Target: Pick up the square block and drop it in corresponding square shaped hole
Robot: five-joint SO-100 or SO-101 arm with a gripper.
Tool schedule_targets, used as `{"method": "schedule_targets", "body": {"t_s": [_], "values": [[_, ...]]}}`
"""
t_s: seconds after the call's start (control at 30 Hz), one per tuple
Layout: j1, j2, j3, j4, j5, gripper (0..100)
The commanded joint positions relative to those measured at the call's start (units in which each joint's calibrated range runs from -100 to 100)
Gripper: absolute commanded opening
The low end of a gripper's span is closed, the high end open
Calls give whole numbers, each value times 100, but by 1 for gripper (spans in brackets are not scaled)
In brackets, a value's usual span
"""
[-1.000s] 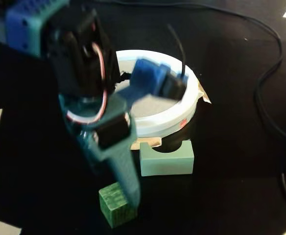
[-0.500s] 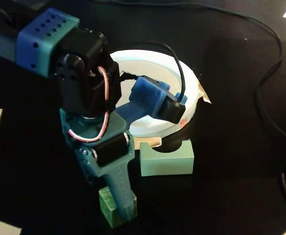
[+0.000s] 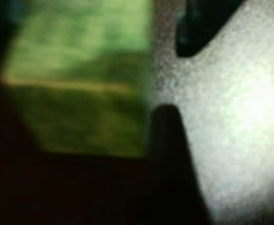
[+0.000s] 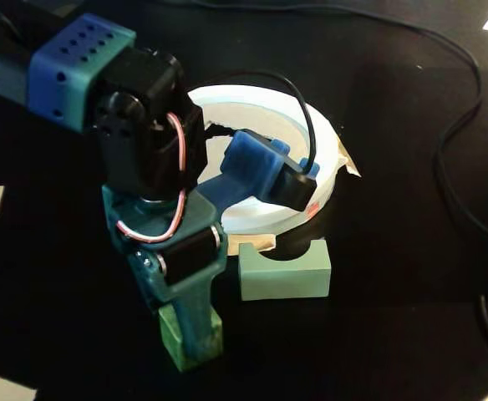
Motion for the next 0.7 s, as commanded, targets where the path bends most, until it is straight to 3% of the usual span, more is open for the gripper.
{"method": "schedule_targets", "body": {"t_s": [0.0, 0.27, 0.47, 0.67], "values": [[-48, -75, -487, -43, -29, 32], [-48, -290, -487, -23, -29, 32], [-60, -1401, -423, 137, -24, 32], [-60, -2735, -423, 1251, -59, 34]]}}
